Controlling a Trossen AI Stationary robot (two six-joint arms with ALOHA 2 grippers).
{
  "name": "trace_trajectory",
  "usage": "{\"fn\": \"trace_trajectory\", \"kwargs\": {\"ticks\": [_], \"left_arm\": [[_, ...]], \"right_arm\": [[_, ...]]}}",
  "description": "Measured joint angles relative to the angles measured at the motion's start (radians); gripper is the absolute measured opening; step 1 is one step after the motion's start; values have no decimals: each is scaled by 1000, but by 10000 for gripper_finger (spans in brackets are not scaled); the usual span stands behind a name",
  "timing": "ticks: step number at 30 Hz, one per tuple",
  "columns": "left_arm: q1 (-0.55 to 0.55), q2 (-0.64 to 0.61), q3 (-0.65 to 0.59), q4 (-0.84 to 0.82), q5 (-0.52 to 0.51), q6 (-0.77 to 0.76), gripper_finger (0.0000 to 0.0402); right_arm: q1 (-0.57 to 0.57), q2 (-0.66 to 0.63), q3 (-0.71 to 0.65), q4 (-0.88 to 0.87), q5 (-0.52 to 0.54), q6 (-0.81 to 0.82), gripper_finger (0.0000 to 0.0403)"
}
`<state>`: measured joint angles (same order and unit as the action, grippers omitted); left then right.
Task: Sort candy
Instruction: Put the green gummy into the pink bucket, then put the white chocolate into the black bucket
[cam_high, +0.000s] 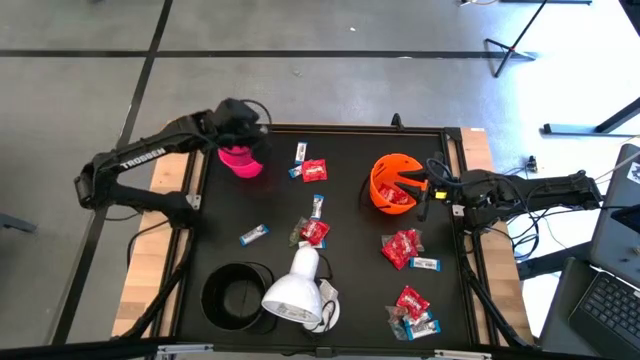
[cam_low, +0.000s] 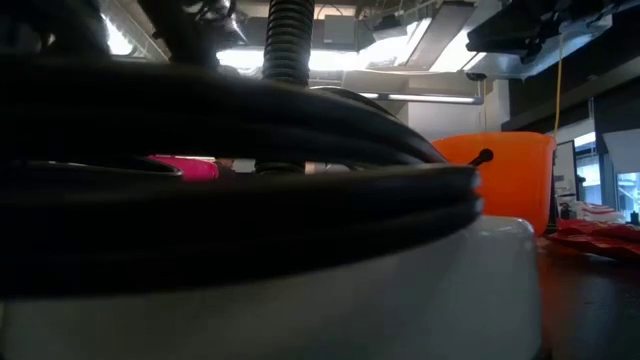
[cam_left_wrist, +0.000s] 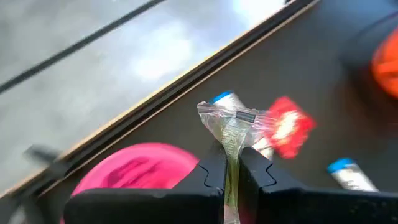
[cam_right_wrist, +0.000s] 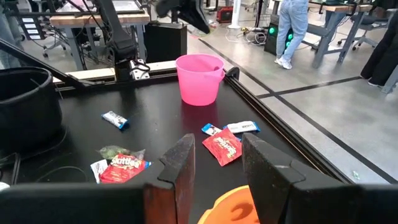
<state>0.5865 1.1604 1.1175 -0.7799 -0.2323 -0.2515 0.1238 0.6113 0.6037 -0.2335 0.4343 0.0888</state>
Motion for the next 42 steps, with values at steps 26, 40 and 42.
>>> {"fn": "trace_trajectory", "kwargs": {"ticks": [26, 40, 42], "left_arm": [[79, 5, 39, -40, 167, 36, 148], [-391, 38, 66, -321, 164, 46, 145], [-454, 51, 41, -329, 169, 18, 145]], "right_arm": [[0, 1, 0, -10, -35, -97, 131], [0, 1, 0, -1, -35, -43, 131], [0, 1, 0, -1, -35, -42, 131]]}}
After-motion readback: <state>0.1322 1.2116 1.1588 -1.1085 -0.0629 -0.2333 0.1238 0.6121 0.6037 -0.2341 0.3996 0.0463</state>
